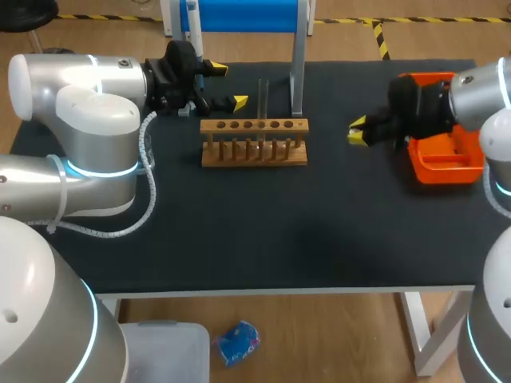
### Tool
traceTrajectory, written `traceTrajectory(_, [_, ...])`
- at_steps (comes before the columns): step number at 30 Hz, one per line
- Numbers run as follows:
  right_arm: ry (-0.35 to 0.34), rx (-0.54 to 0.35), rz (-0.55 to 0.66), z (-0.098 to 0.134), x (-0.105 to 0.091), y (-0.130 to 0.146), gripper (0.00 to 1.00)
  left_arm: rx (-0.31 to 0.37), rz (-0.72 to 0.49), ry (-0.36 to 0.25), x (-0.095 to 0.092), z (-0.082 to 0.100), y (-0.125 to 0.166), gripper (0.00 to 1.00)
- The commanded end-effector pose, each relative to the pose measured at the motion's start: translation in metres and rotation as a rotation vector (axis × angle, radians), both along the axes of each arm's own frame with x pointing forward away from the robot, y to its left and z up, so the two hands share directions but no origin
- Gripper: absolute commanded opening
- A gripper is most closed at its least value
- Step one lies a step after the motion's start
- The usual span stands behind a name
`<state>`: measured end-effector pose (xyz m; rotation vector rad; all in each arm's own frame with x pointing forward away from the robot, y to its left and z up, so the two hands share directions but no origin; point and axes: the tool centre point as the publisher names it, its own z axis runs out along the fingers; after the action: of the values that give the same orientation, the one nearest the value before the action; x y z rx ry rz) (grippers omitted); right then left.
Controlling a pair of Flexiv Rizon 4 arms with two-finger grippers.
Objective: Invert the test tube, pick up the pipette, mount the tip to pipette, aspirate from beaker and dispense into the tube, eject the tip, return the pipette, and cap with the stopper.
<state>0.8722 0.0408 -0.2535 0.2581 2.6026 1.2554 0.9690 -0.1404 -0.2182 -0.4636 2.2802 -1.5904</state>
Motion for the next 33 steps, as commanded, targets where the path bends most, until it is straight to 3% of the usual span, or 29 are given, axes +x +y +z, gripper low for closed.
traceTrajectory(1, [0.005, -0.007, -0.001, 0.031, -0.012, -0.014, 0.00, -0.003, 0.001, -0.004, 0.000, -0.002, 0.000, 1.00])
traceTrajectory(21, [0.005, -0.007, -0.001, 0.031, -0.012, -0.014, 0.00, -0.003, 0.001, -0.004, 0.000, -0.002, 0.000, 1.00])
traceTrajectory(28, [-0.038, 0.050, 0.121, 0.052, 0.041, 0.045, 0.00, -0.003, 0.001, -0.004, 0.000, -0.002, 0.000, 1.00])
traceTrajectory(33, [-0.033, 0.033, 0.186, 0.063, 0.072, 0.088, 0.00, -0.003, 0.001, -0.004, 0.000, -0.002, 0.000, 1.00])
